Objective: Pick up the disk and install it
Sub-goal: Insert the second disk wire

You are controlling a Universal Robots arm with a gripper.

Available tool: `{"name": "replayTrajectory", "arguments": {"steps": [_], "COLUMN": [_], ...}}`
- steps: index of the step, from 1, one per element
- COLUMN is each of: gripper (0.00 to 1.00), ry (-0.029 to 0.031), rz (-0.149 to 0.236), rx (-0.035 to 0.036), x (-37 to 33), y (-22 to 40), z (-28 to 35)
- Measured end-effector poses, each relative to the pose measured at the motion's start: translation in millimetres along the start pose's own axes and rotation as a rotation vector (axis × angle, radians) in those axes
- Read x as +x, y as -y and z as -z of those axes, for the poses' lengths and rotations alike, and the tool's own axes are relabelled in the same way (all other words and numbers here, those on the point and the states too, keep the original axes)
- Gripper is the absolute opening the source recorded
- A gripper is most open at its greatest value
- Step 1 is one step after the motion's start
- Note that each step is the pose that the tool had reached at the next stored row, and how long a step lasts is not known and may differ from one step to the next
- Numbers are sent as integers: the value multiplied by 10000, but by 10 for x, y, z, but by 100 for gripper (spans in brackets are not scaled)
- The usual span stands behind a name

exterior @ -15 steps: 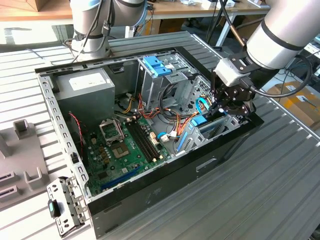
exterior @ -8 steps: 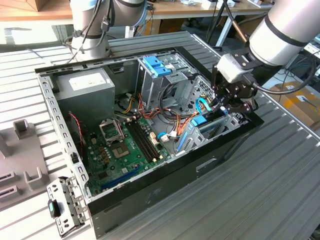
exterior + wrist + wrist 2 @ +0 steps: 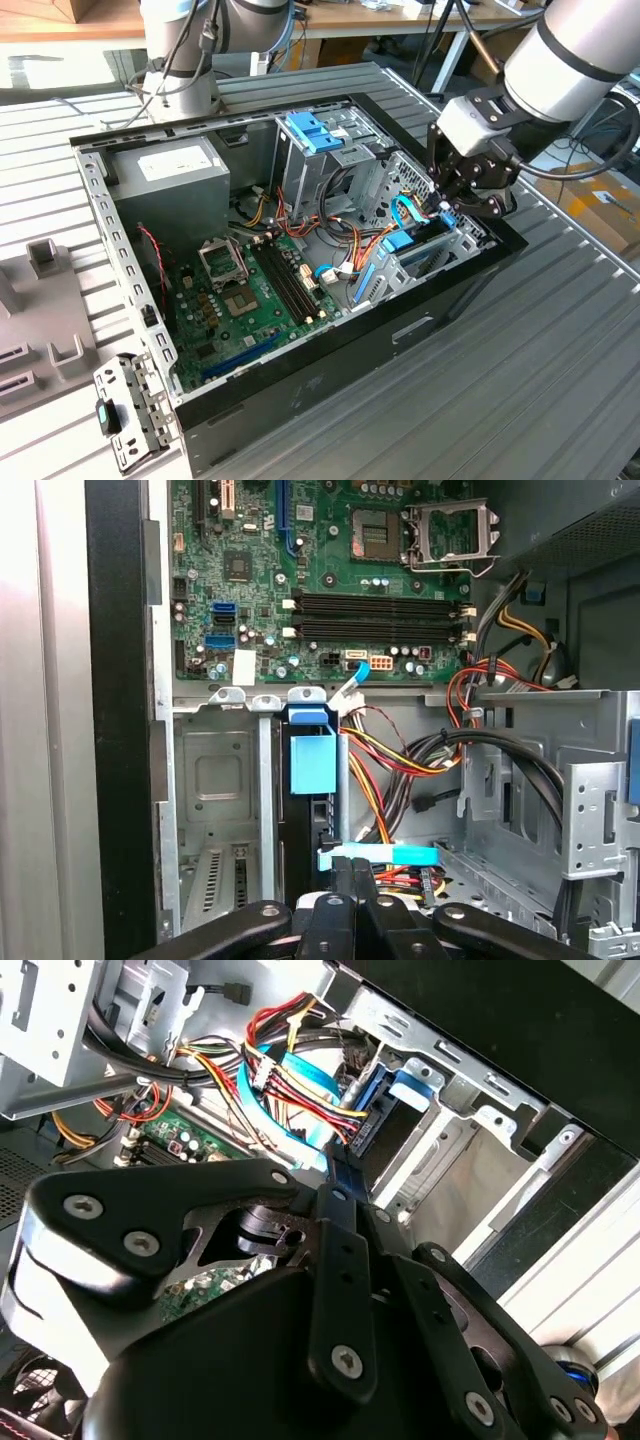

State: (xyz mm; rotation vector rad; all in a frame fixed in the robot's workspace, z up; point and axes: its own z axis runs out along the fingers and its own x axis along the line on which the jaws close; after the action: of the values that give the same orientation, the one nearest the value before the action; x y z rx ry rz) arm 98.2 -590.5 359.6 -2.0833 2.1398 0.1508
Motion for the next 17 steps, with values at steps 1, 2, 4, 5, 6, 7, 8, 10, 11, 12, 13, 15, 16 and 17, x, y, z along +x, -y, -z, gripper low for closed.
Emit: {"name": "replayTrajectory", "arguments": {"steps": [1,2,4,5,6,7,8,10,11,12,13,15,16,17], "gripper": [11,11,11,11,11,11,11,11,11,11,11,11,11,11], "ry": [7,14,15,15,19,17,13,16,14,13,14,17,14,14], "rz": [-1,-1,-2,-1,-1,-2,-2,-1,0,-1,-1,-1,-1,-1], "rx": [0,0,-1,-1,-1,-2,-2,-2,-3,-3,-3,-3,-3,-3], "x": [0,3,44,83,98,100,101,85,72,55,18,12,12,15], "y": [0,0,1,2,2,1,1,1,1,0,-1,-2,-2,-3], "z": [0,0,2,-2,-13,-22,-26,-36,-39,-43,-51,-60,-66,-80]}}
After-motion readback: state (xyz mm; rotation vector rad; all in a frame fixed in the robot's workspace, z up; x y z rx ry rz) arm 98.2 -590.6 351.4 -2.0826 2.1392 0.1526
